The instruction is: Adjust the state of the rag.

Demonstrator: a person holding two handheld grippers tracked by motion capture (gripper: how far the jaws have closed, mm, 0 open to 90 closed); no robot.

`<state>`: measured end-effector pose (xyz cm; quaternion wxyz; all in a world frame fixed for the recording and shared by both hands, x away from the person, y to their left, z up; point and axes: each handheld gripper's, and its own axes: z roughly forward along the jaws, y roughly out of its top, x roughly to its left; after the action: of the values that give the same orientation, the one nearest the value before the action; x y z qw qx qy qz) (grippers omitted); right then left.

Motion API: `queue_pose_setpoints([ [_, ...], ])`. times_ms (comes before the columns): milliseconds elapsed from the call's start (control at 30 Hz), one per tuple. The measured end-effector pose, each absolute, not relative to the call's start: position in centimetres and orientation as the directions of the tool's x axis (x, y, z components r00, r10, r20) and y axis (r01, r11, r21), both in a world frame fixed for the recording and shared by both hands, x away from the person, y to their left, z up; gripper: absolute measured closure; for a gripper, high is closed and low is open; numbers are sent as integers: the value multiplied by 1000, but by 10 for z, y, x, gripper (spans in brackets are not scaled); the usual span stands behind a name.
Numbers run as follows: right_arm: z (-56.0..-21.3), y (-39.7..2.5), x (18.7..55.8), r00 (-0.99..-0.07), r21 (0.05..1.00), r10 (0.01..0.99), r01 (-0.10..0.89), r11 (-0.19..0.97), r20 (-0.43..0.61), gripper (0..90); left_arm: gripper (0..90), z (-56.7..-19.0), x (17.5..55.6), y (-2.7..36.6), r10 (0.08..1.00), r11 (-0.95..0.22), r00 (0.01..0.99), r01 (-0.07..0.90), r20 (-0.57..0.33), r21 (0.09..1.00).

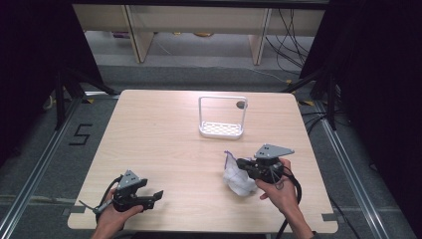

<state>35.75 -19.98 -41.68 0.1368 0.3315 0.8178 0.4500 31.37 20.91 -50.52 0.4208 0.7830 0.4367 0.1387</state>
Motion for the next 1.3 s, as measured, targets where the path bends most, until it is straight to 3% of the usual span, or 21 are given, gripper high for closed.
queue_pose_setpoints([
  [367, -368, -188, 354, -789, 903, 614, 269, 336, 7, 869, 221, -503, 314, 205, 786, -225, 589, 557, -189, 799],
  [933, -379, -196, 369, -774, 892, 627, 340, 297, 86, 870, 227, -497, 343, 158, 714, -279, 682, 487, -160, 828],
  [1167, -389, -154, 366, -832, 874, 551, 310, 374, 59, 869, 231, -495, 345, 185, 757, -234, 629, 513, -176, 826],
  [1300, -405, -114, 360, -870, 841, 490, 309, 444, 61, 869, 230, -494, 347, 220, 811, -187, 556, 539, -181, 821],
])
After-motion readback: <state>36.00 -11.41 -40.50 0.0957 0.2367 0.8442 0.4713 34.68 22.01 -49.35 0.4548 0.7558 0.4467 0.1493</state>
